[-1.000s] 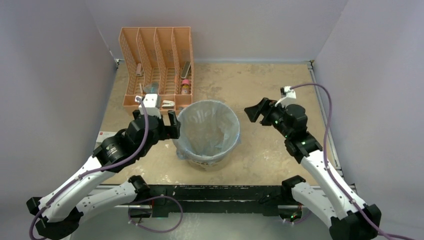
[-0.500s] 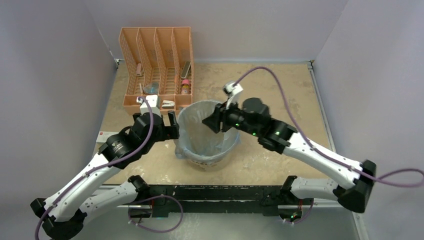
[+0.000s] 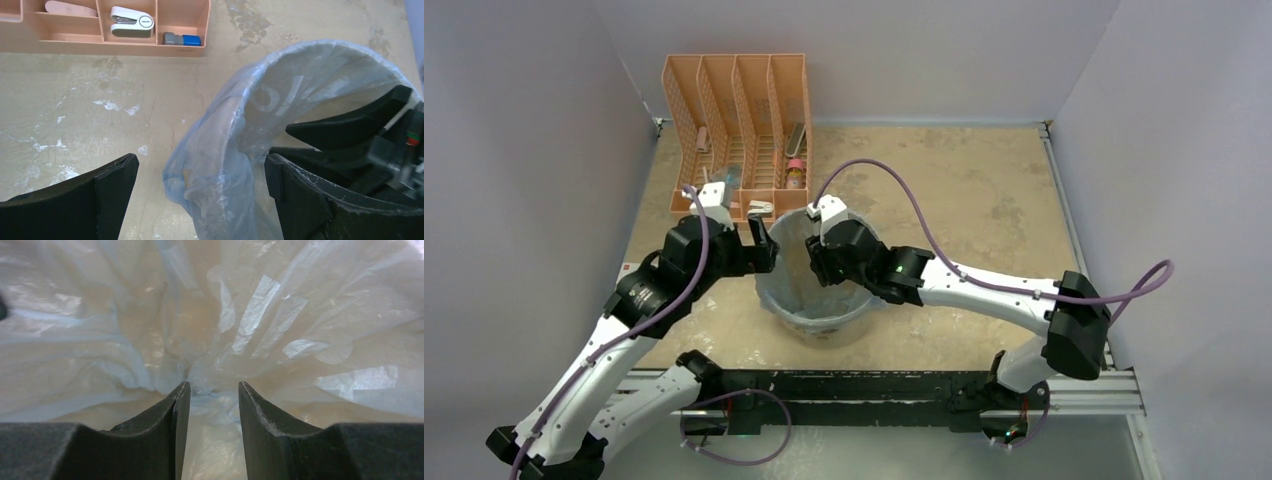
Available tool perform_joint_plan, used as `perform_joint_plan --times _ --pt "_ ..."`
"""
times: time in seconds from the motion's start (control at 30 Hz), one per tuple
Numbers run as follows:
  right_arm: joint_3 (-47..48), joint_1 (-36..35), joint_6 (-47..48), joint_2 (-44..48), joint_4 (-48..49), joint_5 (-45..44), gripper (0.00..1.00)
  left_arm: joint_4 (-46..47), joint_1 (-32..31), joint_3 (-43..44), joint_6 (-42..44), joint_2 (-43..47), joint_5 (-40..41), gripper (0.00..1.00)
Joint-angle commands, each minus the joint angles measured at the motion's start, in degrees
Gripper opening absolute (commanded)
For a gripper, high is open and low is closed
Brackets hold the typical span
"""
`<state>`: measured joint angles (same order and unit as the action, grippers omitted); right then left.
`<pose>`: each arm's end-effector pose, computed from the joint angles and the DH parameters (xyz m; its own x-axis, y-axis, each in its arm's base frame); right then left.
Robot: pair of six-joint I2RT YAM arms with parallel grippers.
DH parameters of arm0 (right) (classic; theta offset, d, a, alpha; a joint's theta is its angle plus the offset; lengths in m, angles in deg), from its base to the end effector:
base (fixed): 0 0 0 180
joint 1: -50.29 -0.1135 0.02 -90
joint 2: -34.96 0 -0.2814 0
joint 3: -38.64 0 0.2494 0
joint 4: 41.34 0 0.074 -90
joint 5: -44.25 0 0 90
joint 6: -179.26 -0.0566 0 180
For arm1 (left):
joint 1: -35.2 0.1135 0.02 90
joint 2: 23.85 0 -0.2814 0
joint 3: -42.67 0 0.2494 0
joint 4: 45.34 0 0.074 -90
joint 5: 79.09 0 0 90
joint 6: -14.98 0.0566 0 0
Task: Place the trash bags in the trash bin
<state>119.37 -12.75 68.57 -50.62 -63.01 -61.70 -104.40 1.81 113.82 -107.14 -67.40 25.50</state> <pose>0.1779 0.3154 0.3156 -0.4528 -0.1409 -0.8804 -0.6259 0.7534 0.2013 0.1305 -0.0689 0.3557 -0.5568 -0.2492 -0.7923 0.0674 0.9372 -0.3422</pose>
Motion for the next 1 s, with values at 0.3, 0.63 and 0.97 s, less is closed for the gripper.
perform_joint_plan --times 0.3,0.63,0.97 --pt "-1.1 -3.0 6.2 -3.6 17.2 -27.3 0.40 -5.7 0.3 2.0 -9.6 4.3 11.0 1.00" --pt "-2.3 1.8 8.3 -6.6 19.2 -33.1 0.41 -7.1 0.3 -1.8 -14.7 6.8 13.1 1.00" --pt "-6.9 8.0 10.5 -0.1 20.6 -28.6 0.42 -3.2 0.3 -11.0 -21.6 6.6 12.2 1.00"
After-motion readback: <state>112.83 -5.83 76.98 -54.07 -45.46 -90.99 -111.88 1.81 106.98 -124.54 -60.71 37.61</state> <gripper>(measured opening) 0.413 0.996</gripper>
